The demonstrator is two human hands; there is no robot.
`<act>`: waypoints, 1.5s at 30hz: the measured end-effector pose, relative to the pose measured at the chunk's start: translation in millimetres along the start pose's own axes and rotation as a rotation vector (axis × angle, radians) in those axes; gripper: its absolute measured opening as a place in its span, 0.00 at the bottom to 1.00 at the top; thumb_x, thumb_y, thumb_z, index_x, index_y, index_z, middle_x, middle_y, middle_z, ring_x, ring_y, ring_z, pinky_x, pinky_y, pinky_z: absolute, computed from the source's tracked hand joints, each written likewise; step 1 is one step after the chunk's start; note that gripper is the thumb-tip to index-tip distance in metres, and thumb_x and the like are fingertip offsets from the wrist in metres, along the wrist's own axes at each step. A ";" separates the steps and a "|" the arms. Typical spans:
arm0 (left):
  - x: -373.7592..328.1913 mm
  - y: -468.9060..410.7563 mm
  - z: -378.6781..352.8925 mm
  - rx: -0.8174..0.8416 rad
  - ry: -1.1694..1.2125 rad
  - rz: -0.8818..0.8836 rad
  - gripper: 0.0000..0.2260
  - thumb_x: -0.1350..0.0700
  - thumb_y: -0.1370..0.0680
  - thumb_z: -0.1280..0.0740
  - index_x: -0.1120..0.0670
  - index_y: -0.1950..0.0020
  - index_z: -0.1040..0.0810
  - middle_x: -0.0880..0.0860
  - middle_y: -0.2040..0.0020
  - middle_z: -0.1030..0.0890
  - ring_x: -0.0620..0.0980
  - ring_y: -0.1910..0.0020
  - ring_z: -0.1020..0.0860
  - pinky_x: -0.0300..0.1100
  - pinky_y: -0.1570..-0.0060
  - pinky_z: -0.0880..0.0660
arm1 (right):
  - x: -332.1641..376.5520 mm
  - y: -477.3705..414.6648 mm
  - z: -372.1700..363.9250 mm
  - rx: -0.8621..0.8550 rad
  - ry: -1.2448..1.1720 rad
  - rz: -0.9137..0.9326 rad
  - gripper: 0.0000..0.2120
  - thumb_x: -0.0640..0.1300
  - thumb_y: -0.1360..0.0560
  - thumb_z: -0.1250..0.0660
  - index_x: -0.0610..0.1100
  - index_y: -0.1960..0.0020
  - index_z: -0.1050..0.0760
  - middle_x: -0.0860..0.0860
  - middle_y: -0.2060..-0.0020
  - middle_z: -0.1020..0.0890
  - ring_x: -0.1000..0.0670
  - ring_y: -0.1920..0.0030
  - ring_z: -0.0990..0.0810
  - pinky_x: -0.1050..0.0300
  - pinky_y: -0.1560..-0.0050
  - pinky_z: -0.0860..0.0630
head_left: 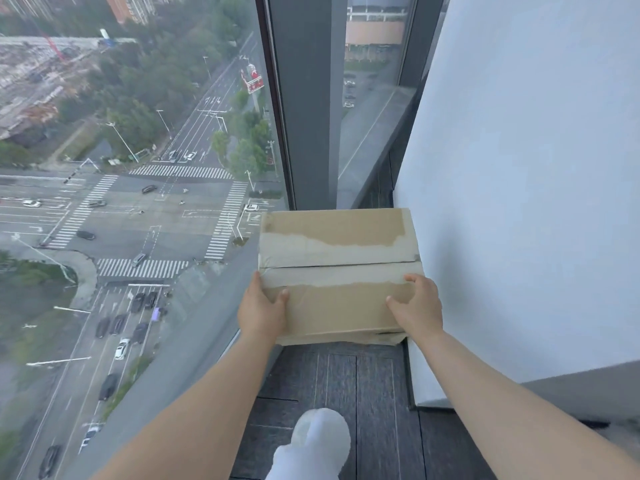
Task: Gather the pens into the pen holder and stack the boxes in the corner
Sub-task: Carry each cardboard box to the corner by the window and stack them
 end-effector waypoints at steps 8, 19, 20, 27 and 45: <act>56.1 -82.8 -86.8 -0.027 0.036 -0.014 0.31 0.46 0.24 0.35 0.52 0.25 0.44 0.54 0.30 0.29 0.57 0.32 0.31 0.51 0.36 0.31 | -47.3 -94.4 -80.7 -0.063 0.056 -0.012 0.22 0.45 0.29 0.35 0.49 0.36 0.33 0.50 0.33 0.32 0.43 0.39 0.28 0.50 0.41 0.31; 83.1 -109.9 -135.3 -0.071 0.158 0.014 0.22 0.53 0.23 0.35 0.56 0.30 0.33 0.55 0.35 0.24 0.57 0.36 0.27 0.48 0.41 0.30 | -87.6 -141.5 -136.3 0.144 0.292 0.117 0.29 0.60 0.30 0.37 0.56 0.31 0.38 0.47 0.26 0.44 0.42 0.28 0.40 0.43 0.29 0.39; 86.0 -108.7 -135.7 -0.087 0.194 0.035 0.21 0.55 0.23 0.35 0.57 0.32 0.32 0.55 0.36 0.24 0.57 0.37 0.27 0.46 0.43 0.31 | -88.9 -138.4 -137.5 0.123 0.346 0.136 0.31 0.63 0.30 0.38 0.57 0.30 0.39 0.47 0.25 0.48 0.42 0.26 0.44 0.40 0.28 0.43; 92.4 -102.5 -141.3 -0.112 0.324 0.115 0.18 0.60 0.22 0.37 0.59 0.32 0.31 0.57 0.36 0.25 0.58 0.38 0.27 0.43 0.48 0.34 | -100.6 -98.6 -136.4 -0.151 0.224 0.089 0.28 0.60 0.28 0.36 0.50 0.32 0.36 0.43 0.26 0.47 0.40 0.26 0.49 0.46 0.28 0.44; 68.3 -58.7 -212.6 0.375 0.480 0.332 0.34 0.58 0.21 0.38 0.49 0.24 0.58 0.53 0.56 0.25 0.53 0.61 0.22 0.50 0.44 0.23 | -89.4 -45.2 -180.3 0.313 0.319 0.413 0.44 0.59 0.36 0.28 0.53 0.26 0.45 0.50 0.23 0.56 0.43 0.25 0.66 0.39 0.25 0.56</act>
Point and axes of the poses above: each hand's wrist, its own y-axis away from the middle knuckle, its own z-axis out of the back of the hand, x = y × z, the point moved 7 cm from there along -y, towards the middle knuckle
